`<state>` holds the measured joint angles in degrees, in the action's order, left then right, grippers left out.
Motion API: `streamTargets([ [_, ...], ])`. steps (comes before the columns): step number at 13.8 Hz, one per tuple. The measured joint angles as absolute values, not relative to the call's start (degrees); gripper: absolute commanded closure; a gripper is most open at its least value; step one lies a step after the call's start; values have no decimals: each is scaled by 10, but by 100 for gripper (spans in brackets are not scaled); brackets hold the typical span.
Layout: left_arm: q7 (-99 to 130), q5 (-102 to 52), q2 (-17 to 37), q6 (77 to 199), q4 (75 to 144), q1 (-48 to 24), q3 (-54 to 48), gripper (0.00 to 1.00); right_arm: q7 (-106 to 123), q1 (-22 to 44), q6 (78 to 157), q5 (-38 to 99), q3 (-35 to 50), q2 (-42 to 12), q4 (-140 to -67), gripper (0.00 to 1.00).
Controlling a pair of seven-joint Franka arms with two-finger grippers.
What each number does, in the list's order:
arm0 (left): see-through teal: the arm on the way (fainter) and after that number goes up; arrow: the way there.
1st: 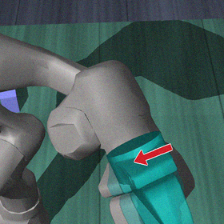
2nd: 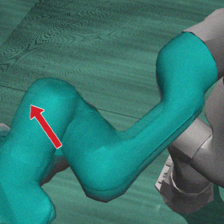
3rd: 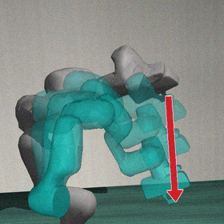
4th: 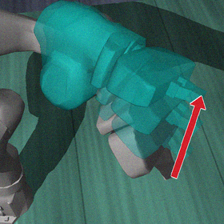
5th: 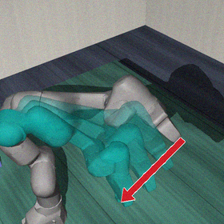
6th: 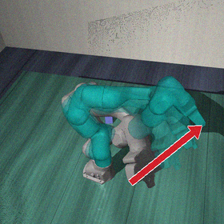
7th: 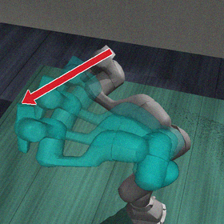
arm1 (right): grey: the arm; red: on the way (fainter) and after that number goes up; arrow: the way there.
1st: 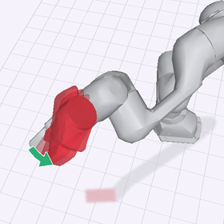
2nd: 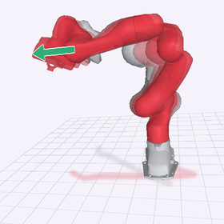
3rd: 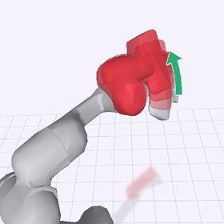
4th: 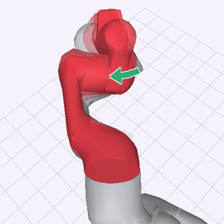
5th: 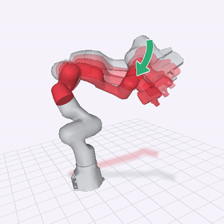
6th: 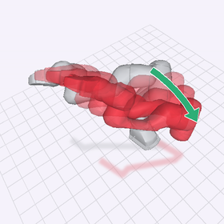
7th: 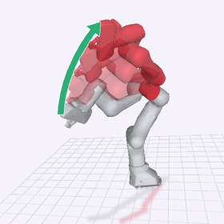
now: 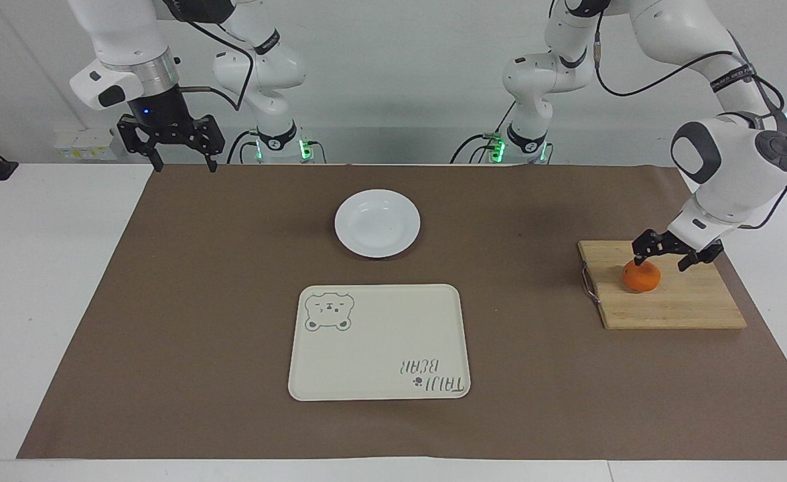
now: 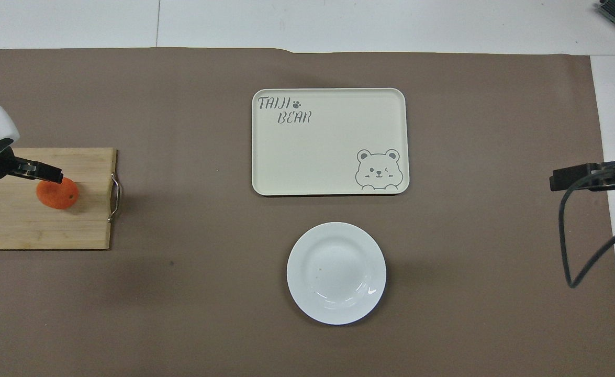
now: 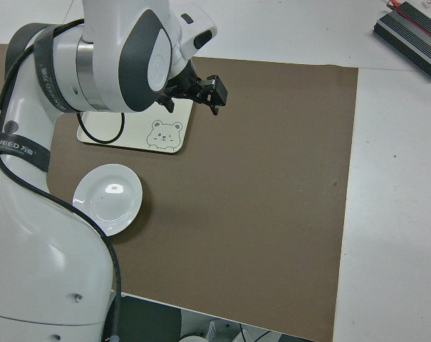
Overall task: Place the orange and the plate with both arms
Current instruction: 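Lower the left gripper onto the orange and close it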
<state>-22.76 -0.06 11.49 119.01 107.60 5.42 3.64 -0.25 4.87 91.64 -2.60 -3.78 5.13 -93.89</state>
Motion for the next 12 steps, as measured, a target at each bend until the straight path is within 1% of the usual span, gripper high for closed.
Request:
streamTargets([
  [3, -246, -1, 121, 1231, 1111, 72, 37, 0, -2, 49, 916, -26, -38, 51, -939, 0],
  [11, -246, -37, 129, 1312, 1168, 74, 35, 0, -2, 49, 916, -26, -38, 51, -939, 0],
  [12, -246, -39, 129, 1315, 1171, 74, 35, 36, -2, 49, 916, -26, -38, 51, -939, 0],
])
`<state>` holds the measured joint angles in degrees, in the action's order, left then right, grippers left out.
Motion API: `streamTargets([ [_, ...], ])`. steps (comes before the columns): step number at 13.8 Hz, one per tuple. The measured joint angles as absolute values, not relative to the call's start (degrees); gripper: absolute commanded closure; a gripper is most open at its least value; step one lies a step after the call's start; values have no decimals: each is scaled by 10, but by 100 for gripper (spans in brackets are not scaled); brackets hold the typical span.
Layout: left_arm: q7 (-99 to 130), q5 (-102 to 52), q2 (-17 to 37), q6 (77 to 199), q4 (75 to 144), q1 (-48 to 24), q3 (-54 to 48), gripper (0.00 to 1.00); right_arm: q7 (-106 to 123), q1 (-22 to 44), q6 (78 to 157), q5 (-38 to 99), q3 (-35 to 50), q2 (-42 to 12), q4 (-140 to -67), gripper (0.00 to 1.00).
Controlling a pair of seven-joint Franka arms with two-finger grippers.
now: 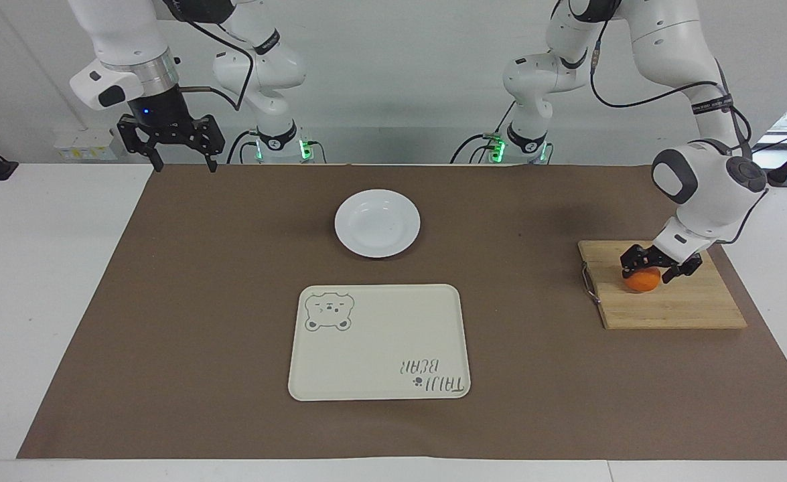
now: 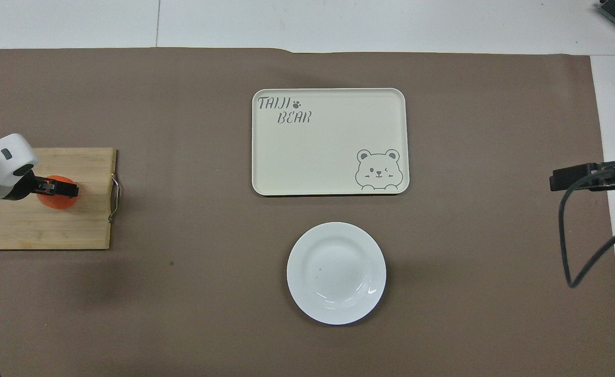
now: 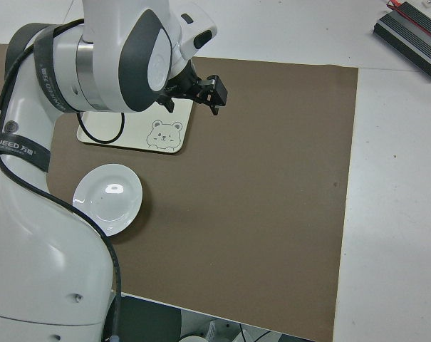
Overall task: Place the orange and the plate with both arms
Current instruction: 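Lower the left gripper onto the orange and close it, then lift the orange with the left gripper off the cutting board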
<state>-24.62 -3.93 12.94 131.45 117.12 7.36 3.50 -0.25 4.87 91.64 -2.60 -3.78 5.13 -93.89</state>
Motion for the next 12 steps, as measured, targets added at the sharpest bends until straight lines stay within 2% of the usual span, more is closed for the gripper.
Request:
streamTargets([
  [1, -246, -41, 129, 1317, 1174, 74, 35, 75, -2, 49, 916, -26, -38, 51, -939, 0],
  [2, -246, -41, 129, 1317, 1176, 74, 34, 100, -2, 49, 916, -26, -38, 51, -939, 0],
  [7, -231, -43, 128, 1313, 1166, 73, 33, 100, -2, 49, 916, -26, -38, 51, -939, 0],
  [12, -174, -43, 111, 1207, 1084, 70, 23, 100, -2, 49, 916, -26, -38, 51, -939, 0],
])
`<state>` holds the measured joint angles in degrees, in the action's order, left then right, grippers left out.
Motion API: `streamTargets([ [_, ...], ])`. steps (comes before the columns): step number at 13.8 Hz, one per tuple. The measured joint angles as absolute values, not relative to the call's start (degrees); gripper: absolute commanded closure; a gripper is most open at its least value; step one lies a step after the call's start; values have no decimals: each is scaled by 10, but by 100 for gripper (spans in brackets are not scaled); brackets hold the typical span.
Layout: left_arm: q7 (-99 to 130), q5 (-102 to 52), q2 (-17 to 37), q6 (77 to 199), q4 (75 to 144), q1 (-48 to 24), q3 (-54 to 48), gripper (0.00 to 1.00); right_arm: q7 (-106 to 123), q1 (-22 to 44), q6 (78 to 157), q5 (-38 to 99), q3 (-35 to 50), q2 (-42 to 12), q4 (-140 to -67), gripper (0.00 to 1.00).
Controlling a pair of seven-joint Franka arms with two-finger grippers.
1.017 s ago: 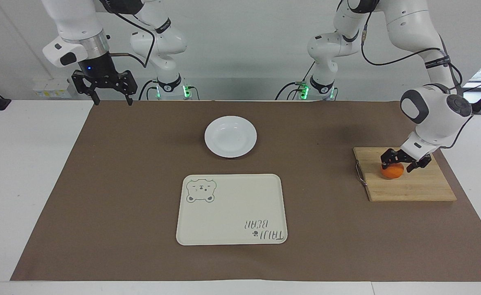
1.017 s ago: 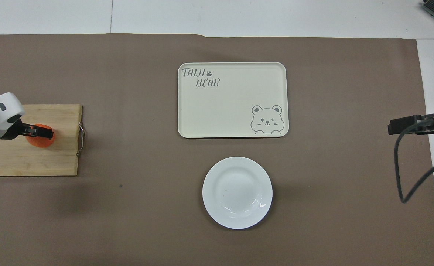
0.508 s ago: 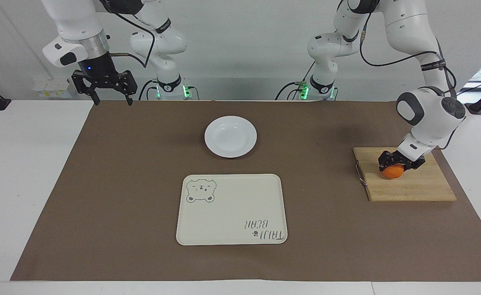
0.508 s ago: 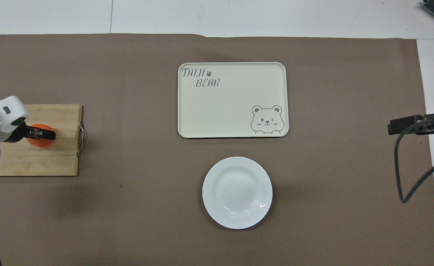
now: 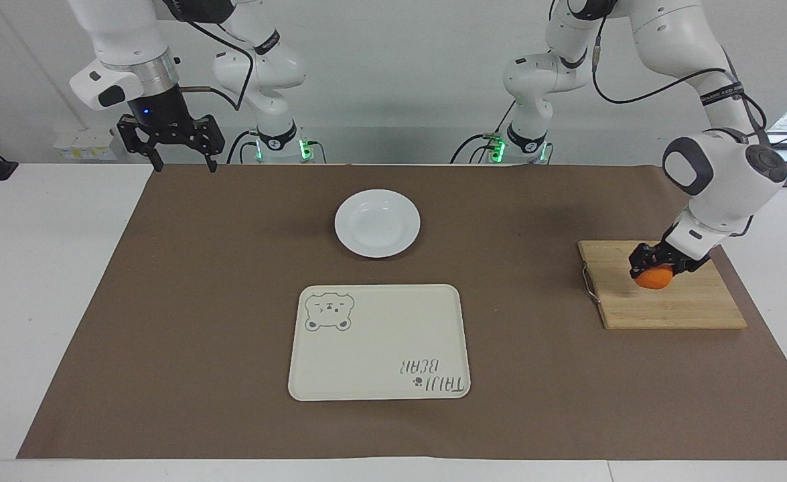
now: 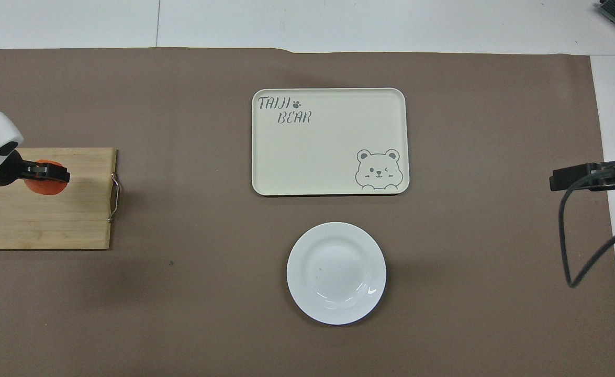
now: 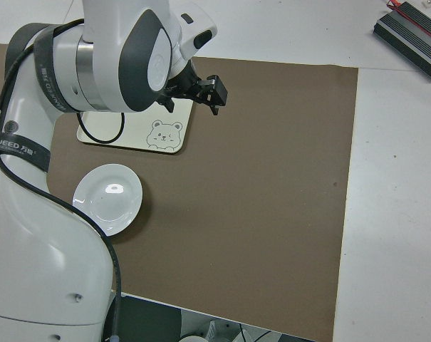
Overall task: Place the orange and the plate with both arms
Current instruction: 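Lift the orange with the left gripper off the cutting board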
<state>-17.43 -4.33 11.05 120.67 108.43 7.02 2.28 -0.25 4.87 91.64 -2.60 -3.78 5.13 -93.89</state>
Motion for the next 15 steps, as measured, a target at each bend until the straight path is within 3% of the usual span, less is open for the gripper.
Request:
streamTargets([
  [5, -164, -21, 54, 1092, 1037, 48, 19, 100, -2, 49, 916, -26, -38, 51, -939, 0],
  [10, -121, -8, 39, 967, 949, 1, 18, 100, -2, 49, 916, -26, -38, 51, -939, 0],
  [15, -64, -3, 19, 932, 934, -37, 11, 100, -2, 49, 916, -26, -38, 51, -939, 0],
])
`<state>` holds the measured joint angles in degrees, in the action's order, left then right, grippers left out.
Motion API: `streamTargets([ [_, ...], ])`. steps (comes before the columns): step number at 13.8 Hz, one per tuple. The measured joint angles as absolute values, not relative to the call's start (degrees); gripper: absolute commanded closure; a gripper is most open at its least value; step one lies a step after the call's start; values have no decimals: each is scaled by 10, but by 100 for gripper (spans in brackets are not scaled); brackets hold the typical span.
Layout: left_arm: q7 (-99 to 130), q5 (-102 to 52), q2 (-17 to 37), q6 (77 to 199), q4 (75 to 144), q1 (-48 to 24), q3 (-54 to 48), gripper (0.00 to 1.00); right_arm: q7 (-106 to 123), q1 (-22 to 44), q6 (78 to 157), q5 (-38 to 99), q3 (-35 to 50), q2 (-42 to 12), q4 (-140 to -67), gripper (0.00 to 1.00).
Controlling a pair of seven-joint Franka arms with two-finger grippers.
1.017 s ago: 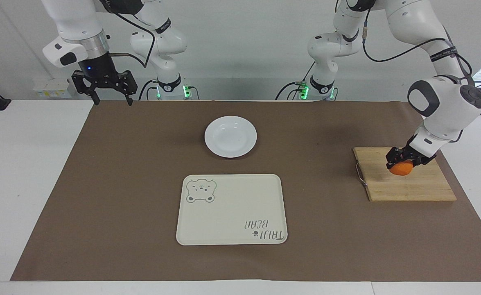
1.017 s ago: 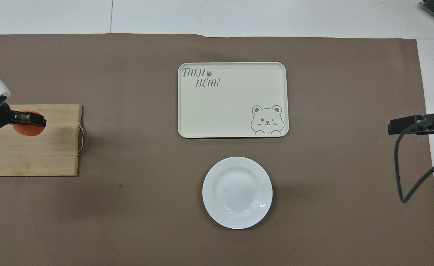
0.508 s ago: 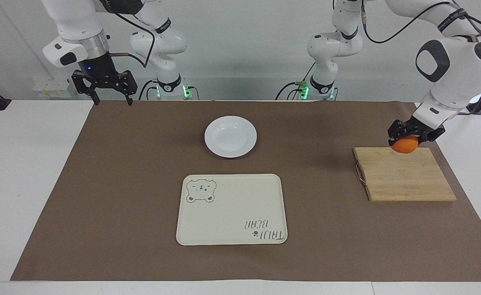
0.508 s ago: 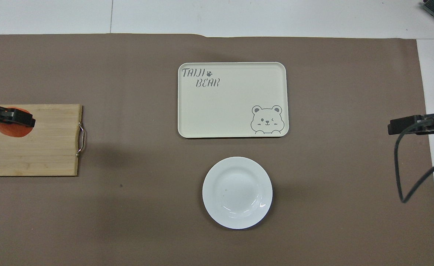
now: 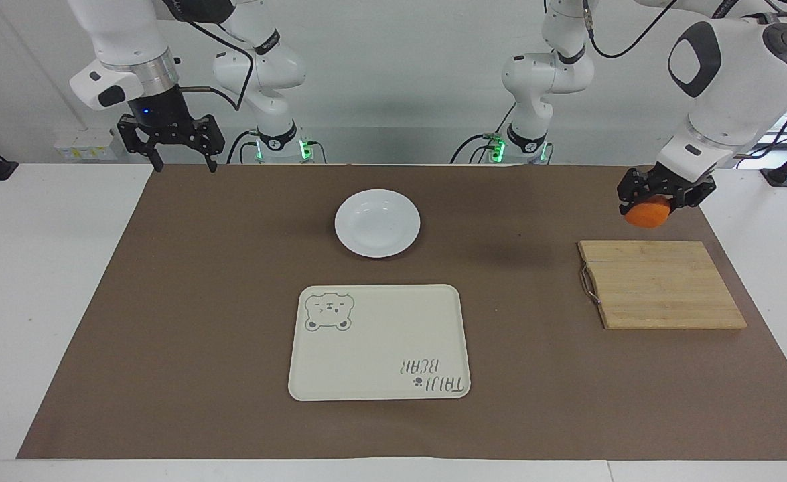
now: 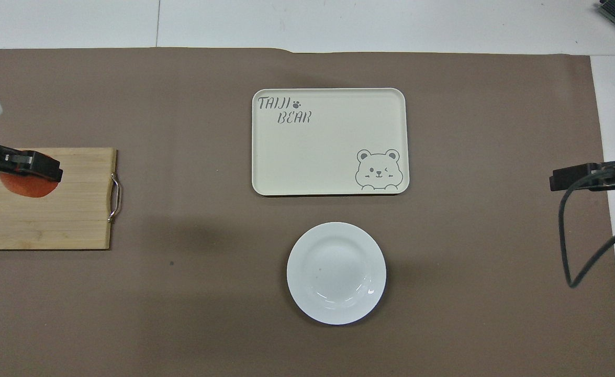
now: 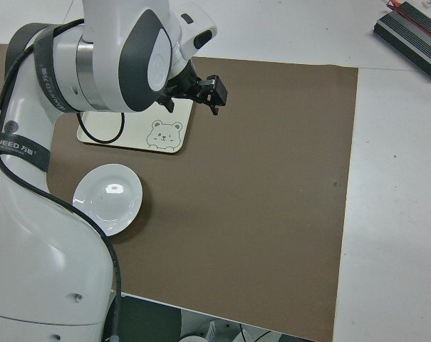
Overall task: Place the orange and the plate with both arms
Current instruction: 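Lift the orange with the left gripper off the cutting board, then carry the orange with the left gripper onto the white plate and release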
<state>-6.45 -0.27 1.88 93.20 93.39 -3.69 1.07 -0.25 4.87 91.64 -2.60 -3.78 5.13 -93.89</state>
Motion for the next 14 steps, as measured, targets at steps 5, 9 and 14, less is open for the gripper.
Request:
streamTargets([
  [5, 54, -3, 0, 932, 957, -114, 0, 100, -2, 49, 916, -26, -38, 51, -939, 0],
  [9, 159, -3, -3, 956, 983, -191, -2, 100, -2, 49, 916, -26, -38, 51, -939, 0],
  [14, 260, -5, -6, 1017, 1024, -277, -4, 100, -2, 49, 916, -26, -38, 51, -939, 0],
])
